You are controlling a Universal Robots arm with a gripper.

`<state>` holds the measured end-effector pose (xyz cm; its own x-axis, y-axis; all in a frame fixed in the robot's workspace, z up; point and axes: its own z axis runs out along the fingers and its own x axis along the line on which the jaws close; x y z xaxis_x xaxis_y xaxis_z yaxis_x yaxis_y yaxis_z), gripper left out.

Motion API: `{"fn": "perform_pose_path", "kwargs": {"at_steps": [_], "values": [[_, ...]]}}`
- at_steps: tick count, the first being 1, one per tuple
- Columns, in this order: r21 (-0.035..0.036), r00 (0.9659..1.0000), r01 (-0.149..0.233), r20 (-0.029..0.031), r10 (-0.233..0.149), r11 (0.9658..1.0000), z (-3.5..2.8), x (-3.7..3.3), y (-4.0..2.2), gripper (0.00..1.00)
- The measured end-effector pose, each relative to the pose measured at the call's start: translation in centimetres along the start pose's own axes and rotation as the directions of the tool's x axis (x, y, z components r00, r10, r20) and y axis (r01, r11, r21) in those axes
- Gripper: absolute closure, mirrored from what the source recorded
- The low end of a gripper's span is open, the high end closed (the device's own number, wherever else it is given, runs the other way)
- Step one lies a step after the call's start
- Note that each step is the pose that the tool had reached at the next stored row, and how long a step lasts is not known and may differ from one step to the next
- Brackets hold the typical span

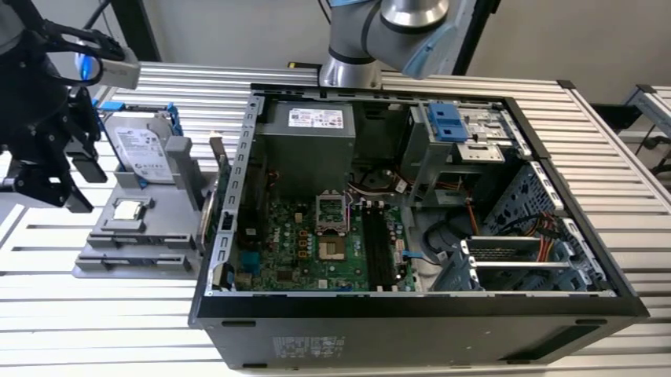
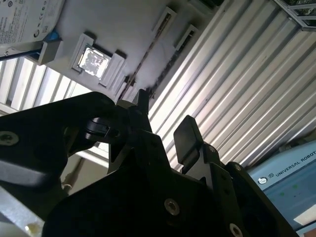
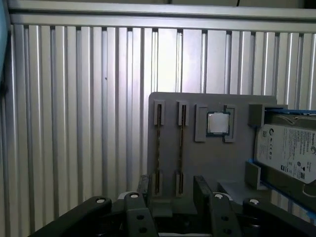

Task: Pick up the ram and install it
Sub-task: 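Pick up the ram and move it above insertion slot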

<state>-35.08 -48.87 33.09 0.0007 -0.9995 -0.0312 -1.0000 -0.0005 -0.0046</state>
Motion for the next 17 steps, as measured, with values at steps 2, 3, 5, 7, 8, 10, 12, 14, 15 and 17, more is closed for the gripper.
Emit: {"fn": "perform_pose_path", "kwargs": {"at_steps": [2, 3, 5, 7, 8, 10, 12, 14, 15, 17], "values": [[-0.0002, 1.0000, 0.000, -0.0003, 0.000, 1.0000, 0.22, 0.06, -0.01, 0.00], [-0.0001, 1.0000, -0.001, -0.0004, 0.001, 1.0000, 0.36, 0.06, -0.01, 0.00], [0.0000, 1.0000, -0.009, -0.0009, 0.009, 1.0000, 0.62, 0.08, -0.04, 0.00], [0.0002, 0.9998, -0.021, -0.0017, 0.021, 0.9998, 0.89, 0.09, -0.16, 0.00], [0.0004, 0.9997, -0.024, -0.0019, 0.024, 0.9997, 1.06, 0.09, -0.27, 0.00], [0.0007, 0.9996, -0.027, -0.0026, 0.027, 0.9996, 1.38, 0.09, -0.49, 0.00], [0.0007, 0.9996, -0.027, -0.0039, 0.027, 0.9996, 1.69, 0.09, -0.59, 0.00], [0.0008, 0.9996, -0.027, -0.0055, 0.027, 0.9996, 2.00, 0.09, -0.60, 0.00], [0.0007, 0.9996, -0.028, -0.0064, 0.028, 0.9996, 2.11, 0.08, -0.60, 0.00], [0.0008, 0.9995, -0.030, -0.0078, 0.030, 0.9996, 2.41, 0.01, -0.60, 0.00]]}}
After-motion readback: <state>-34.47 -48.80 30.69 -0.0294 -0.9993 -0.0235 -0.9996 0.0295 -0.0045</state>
